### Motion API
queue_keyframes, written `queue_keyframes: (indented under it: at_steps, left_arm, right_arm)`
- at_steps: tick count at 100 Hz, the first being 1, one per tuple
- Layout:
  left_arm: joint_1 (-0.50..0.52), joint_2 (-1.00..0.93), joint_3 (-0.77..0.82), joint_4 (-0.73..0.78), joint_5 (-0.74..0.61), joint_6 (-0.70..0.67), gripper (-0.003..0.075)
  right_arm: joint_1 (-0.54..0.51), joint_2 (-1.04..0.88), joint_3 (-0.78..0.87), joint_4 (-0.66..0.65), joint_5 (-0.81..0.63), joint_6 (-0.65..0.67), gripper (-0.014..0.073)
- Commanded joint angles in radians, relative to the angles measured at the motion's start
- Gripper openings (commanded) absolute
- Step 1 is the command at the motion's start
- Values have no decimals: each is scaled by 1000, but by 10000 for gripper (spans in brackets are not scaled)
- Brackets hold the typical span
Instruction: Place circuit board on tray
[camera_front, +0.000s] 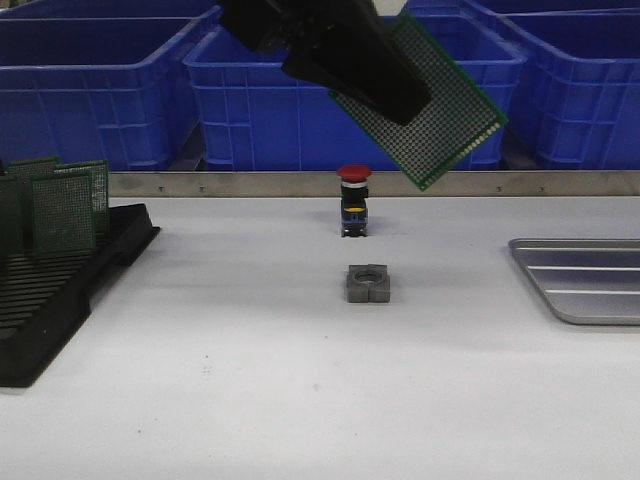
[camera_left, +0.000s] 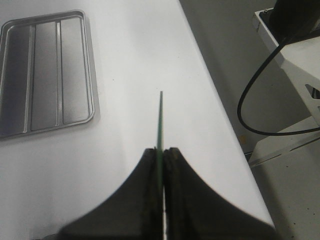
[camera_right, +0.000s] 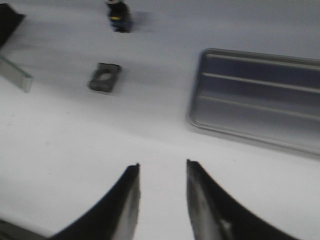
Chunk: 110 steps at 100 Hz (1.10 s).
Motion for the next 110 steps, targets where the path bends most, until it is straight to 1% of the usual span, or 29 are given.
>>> queue_keyframes:
  at_steps: [1,4,18,25,37,44,69,75,79,84,87,89,93,94,96,99,104,105,110]
  left_arm:
    - [-7,-45,-30,-72,59,-1,-20]
    - [-7,-45,-30,-72,59,-1,-20]
    - [-7,-45,-30,-72,59,-1,-20]
    - [-7,-45,-30,-72,59,-1,-20]
    - [-7,-45,-30,-72,59,-1,-20]
    - [-7,-45,-30,-72,59,-1,-20]
    - [-7,-45,-30,-72,59,-1,-20]
    - [-7,-45,-30,-72,59,-1,-20]
    - [-7,-45,-30,-72,59,-1,-20]
    - [-7,-45,-30,-72,59,-1,-20]
    - [-7,-45,-30,-72,59,-1,-20]
    - [-7,-45,-30,-72,59,-1,-20]
    - [-7,-45,-30,-72,59,-1,-20]
    - [-7,-45,-30,-72,55,-1,-20]
    - [-7,-45,-30,-72,50,-1,-20]
    - [-7,-45,-30,-72,38,-1,-20]
    - [-7,-45,-30,-72,22,-1,-20]
    - [-7,-45,-30,-72,22,-1,-19]
    - [-7,-45,-30,-72,24,-1,-15]
  right_arm:
    - [74,70,-69,99,-98,-160,437]
    - [104,94,-80,116,-108,-214,447]
    - [210,225,-134,173,-125,-406,433]
    - [253,292,-160,190,-148,-483,433]
    - [307,396,-208,219,-168,-578,433]
    - [332,451,-238,228,-181,-606,433]
    - [361,592,-341,228,-196,-607,433]
    - [364,611,-355,229,-192,-607,421]
    - [364,622,-358,231,-190,-607,388]
    - [364,628,-364,234,-180,-607,317]
    - [364,631,-364,237,-179,-607,248]
    - [364,631,-364,241,-179,-607,218]
    - [364,631,-364,251,-177,-607,122]
    - [364,631,-364,253,-177,-607,90]
    - [364,631,-364,257,-176,-607,57]
    - [364,631,-364,262,-176,-607,-19]
    - [364,631,-364,262,-176,-607,-117]
    - [364,631,-364,262,-176,-607,-130]
    - [364,631,-364,267,-173,-606,-116]
